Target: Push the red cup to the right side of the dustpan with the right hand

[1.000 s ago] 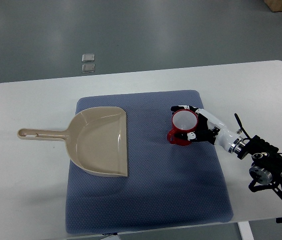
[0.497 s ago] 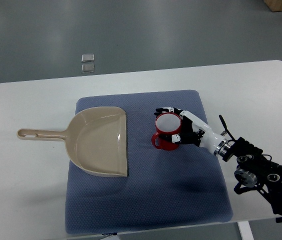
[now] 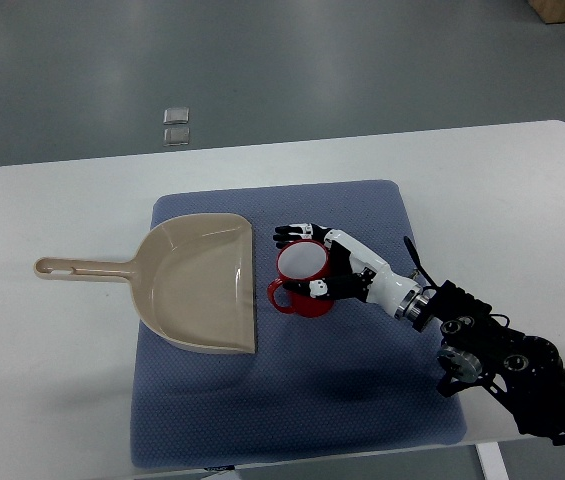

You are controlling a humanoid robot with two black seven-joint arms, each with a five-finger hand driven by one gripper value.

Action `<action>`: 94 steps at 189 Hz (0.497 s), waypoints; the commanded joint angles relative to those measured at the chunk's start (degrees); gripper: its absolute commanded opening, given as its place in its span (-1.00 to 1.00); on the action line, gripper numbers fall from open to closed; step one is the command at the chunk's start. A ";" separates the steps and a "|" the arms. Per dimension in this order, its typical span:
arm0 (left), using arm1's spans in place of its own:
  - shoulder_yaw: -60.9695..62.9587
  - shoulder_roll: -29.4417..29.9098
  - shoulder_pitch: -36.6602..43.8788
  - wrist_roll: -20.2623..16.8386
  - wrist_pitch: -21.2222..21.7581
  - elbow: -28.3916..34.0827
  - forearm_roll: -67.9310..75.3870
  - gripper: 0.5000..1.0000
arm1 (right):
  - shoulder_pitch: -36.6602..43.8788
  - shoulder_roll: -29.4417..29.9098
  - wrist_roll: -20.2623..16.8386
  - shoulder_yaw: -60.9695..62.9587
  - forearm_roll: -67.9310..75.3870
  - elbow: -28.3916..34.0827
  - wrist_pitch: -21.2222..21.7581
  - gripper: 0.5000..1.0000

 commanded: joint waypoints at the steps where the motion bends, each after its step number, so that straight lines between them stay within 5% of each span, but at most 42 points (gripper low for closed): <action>1: 0.00 0.00 0.16 0.00 0.04 0.13 0.00 1.00 | -0.02 0.61 0.00 -0.01 0.00 -0.01 -0.02 0.41; 94: 0.00 0.00 0.16 0.00 0.04 0.13 0.00 1.00 | -0.02 3.95 0.00 -1.15 0.00 -0.01 -0.55 0.42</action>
